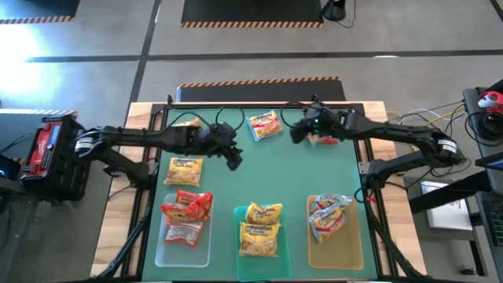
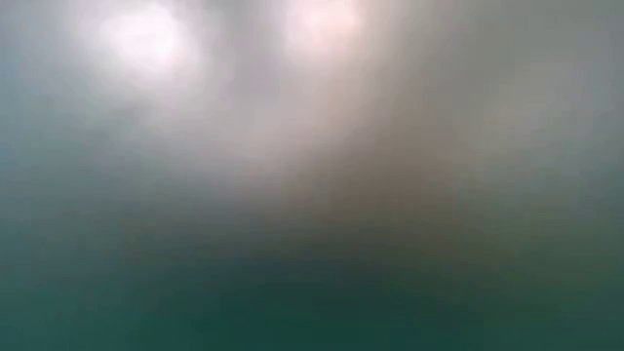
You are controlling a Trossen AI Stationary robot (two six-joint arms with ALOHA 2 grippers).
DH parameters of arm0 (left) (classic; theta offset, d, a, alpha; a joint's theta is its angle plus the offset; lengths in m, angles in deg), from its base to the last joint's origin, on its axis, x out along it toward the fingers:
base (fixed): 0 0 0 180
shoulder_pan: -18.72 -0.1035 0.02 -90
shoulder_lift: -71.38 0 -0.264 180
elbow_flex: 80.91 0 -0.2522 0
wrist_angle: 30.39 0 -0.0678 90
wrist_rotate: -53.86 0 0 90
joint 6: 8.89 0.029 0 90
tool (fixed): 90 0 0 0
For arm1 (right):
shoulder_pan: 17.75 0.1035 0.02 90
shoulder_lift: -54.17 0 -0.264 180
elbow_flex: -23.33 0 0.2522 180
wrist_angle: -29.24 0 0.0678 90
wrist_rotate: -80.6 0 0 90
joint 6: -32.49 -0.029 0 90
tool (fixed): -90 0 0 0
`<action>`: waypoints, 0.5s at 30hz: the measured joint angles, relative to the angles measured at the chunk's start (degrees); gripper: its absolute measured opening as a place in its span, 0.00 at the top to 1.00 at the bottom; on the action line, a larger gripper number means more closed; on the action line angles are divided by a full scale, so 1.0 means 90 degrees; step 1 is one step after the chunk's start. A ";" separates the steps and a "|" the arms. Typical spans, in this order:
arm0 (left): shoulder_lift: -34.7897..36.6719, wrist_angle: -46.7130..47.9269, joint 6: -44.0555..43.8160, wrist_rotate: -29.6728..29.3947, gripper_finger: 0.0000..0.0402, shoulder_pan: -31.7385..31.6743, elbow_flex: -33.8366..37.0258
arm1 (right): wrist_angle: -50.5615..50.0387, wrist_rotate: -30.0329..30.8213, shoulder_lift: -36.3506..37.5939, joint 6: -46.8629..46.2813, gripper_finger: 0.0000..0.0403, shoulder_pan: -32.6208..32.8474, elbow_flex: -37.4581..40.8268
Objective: Sort Maruchan noodles
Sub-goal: Put the blue noodle pack into the yellow bin
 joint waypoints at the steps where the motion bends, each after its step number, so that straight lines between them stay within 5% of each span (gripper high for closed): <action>1: -0.0091 -0.0084 -0.0135 0.0015 0.60 -0.0055 0.0000 | 0.0765 -0.0191 -0.0069 -0.0022 0.60 -0.0008 0.0208; 6: -0.0502 -0.0360 -0.0842 0.0061 0.60 -0.0181 0.0005 | 0.3416 -0.0566 -0.0884 -0.0021 0.60 -0.0021 0.0857; 15: -0.0733 -0.0819 -0.1313 0.0074 0.60 -0.0159 0.0007 | 0.3695 -0.0250 -0.2789 0.0370 0.60 -0.0036 0.0102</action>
